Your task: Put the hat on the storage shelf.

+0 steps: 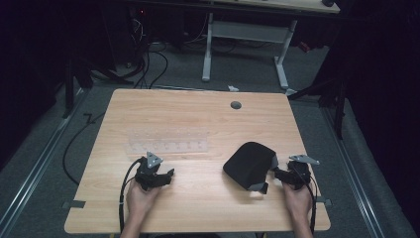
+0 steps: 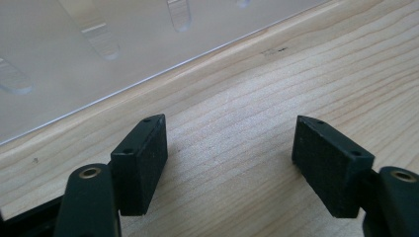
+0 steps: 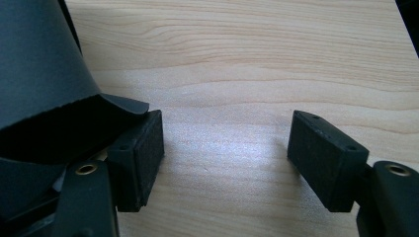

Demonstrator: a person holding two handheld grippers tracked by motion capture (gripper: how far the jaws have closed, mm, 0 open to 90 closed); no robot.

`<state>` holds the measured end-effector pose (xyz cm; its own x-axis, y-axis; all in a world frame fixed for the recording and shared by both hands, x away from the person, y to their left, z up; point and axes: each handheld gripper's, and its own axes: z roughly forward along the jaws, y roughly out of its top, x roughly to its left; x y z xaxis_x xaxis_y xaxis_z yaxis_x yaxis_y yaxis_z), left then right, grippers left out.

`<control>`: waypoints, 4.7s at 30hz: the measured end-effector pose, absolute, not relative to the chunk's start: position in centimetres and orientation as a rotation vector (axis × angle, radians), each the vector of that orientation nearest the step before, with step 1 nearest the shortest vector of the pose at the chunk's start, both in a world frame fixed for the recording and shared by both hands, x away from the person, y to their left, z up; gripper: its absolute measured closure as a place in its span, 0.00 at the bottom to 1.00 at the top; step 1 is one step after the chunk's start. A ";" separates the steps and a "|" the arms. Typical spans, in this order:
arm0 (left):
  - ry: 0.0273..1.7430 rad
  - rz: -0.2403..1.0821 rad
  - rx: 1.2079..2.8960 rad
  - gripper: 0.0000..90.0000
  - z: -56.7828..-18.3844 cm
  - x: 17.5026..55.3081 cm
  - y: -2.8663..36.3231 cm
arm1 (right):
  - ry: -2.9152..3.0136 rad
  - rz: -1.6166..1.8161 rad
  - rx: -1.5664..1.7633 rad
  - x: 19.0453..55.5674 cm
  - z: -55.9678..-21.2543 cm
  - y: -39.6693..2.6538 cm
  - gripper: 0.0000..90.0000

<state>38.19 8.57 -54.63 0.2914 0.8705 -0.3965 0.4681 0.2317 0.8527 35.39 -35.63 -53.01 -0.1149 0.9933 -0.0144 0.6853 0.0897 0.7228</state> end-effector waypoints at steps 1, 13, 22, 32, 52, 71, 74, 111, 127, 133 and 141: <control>1.343 0.439 1.404 0.33 -54.6 38.2 8.6 | 1.859 0.780 1.646 35.4 -53.0 -35.6 0.34; 1.346 0.441 1.401 0.33 -54.6 38.1 8.5 | 1.859 0.786 1.645 35.4 -53.0 -35.7 0.35; 1.348 0.444 1.399 0.33 -54.6 38.1 8.5 | 1.867 0.784 1.639 35.4 -53.0 -35.6 0.34; 1.349 0.442 1.397 0.33 -54.6 38.1 8.5 | 1.851 0.822 1.636 35.0 -52.6 -36.0 0.44; 1.349 0.442 1.397 0.32 -54.6 38.1 8.5 | 1.876 1.023 1.491 30.5 -50.1 -35.3 0.41; 1.347 0.443 1.399 0.32 -54.6 38.1 8.5 | 1.957 1.119 1.499 34.1 -49.3 -33.7 0.35; 1.348 0.442 1.399 0.32 -54.6 38.1 8.5 | 1.978 1.132 1.498 34.9 -49.5 -33.4 0.35; 1.347 0.443 1.401 0.32 -54.7 38.1 8.5 | 2.088 1.300 1.481 37.0 -52.0 -32.4 0.69; 1.347 0.443 1.400 0.31 -54.6 38.1 8.5 | 2.204 1.379 1.313 35.7 -51.1 -32.2 0.91; 1.346 0.443 1.402 0.31 -54.7 38.1 8.5 | 2.190 1.394 1.305 35.2 -50.5 -32.1 0.92; 1.347 0.441 1.400 0.31 -54.6 38.1 8.5 | 2.188 1.393 1.304 34.7 -50.1 -31.8 0.92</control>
